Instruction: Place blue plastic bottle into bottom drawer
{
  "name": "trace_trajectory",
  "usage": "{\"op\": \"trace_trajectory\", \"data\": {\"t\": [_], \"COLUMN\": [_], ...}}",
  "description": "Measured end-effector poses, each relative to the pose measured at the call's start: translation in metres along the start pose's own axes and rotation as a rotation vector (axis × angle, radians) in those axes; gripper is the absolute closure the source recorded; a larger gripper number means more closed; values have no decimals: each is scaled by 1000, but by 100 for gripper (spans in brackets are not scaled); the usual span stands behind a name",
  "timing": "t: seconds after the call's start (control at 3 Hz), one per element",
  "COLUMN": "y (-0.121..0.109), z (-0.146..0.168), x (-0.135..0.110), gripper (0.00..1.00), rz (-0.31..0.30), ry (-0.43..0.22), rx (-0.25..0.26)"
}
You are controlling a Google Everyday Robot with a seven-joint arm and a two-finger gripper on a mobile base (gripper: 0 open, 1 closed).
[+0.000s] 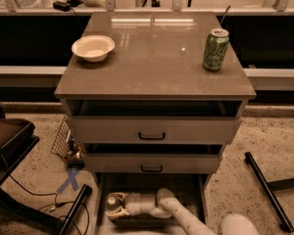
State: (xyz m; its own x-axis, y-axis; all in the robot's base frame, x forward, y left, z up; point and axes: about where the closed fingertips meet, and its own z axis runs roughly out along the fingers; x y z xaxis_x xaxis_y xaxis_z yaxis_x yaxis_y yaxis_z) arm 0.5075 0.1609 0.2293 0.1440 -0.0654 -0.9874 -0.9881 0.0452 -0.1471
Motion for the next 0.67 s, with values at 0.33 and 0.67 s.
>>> {"op": "trace_trajectory", "data": {"t": [0.33, 0.67], "y": [0, 1], "z": [0, 2], "x": [0, 0], "gripper": [31, 0], "rz": [0, 1], "ry": [0, -2], "rx": [0, -3]}}
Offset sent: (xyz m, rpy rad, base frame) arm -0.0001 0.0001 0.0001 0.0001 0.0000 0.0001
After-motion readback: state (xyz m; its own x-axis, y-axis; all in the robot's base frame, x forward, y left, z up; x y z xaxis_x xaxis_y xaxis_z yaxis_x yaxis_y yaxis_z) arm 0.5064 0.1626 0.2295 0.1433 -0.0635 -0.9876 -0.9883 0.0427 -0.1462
